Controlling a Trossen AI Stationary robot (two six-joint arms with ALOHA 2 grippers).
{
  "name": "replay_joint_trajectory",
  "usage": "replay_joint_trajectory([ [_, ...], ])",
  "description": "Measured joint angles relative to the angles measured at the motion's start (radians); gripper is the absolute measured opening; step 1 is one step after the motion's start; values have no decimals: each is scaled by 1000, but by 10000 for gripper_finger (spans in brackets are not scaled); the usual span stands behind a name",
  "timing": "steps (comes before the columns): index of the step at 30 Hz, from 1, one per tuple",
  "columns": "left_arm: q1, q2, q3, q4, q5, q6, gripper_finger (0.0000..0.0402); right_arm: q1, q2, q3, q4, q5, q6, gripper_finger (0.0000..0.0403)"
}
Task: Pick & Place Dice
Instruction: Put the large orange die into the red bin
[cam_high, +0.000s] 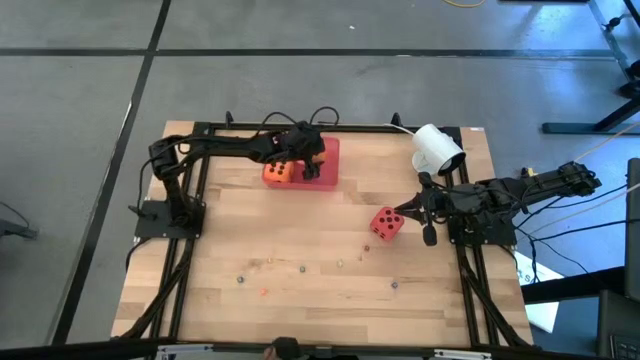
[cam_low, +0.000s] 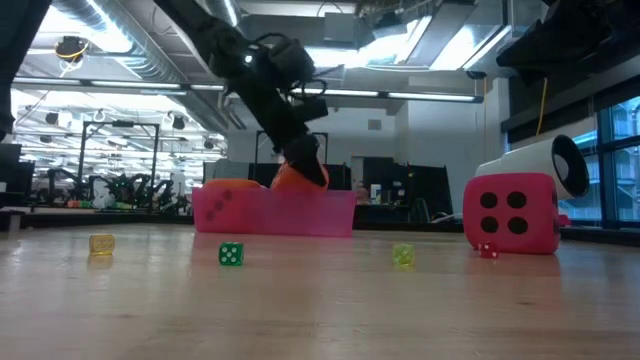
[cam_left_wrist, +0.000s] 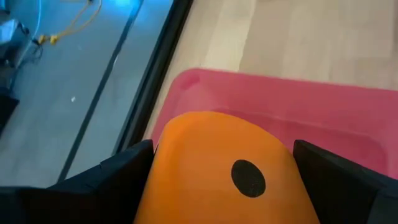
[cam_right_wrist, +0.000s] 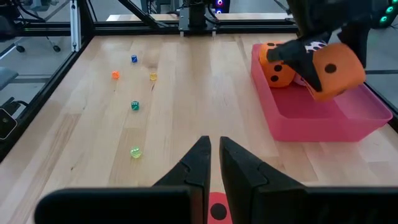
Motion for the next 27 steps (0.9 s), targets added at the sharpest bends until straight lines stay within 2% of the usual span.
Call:
replay_joint_trajectory([
  [7,7,33,0,66,1,63,359,0,0,0,0,0,0,36],
  [21,1,31,0,71,-8,99,359,0,0,0,9,1,-11,36],
  [27,1,31,0,73,-25,102,359,0,10,0,83,93,-11,36],
])
